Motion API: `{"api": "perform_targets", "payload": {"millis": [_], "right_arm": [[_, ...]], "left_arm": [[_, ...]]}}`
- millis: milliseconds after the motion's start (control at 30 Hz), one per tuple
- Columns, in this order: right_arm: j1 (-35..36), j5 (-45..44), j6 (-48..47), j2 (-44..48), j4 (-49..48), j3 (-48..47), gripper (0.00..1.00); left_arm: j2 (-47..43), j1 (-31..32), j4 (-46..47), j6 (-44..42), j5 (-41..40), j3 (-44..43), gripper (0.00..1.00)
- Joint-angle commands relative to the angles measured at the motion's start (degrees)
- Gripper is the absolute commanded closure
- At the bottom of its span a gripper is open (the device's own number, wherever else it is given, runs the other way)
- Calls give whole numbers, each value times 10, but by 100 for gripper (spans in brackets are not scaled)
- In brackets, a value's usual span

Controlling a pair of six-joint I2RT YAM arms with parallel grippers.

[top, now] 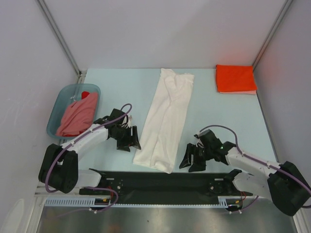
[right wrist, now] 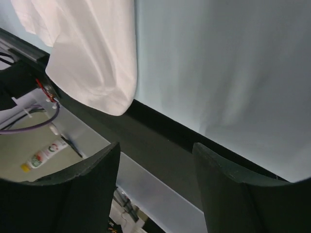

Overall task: Fold and stack the t-shirts
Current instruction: Fold the tshirt

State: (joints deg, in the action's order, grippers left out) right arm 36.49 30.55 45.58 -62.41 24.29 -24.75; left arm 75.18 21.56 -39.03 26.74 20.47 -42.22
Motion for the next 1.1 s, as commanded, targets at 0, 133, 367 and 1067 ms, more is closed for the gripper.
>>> {"api": "perform_targets", "payload": {"millis": [0, 133, 367, 1067], "right_arm": [[29, 23, 148, 48, -171, 57, 33], [59, 16, 223, 41, -277, 112, 33], [76, 4, 297, -50, -411, 136, 40], [159, -104, 386, -126, -414, 99, 58]], "left_arm": [[1, -6, -5, -16, 0, -1, 31], [19, -7, -14, -13, -16, -1, 31], [55, -7, -4, -4, -3, 7, 37], [23, -7, 33, 66, 12, 85, 35]]}}
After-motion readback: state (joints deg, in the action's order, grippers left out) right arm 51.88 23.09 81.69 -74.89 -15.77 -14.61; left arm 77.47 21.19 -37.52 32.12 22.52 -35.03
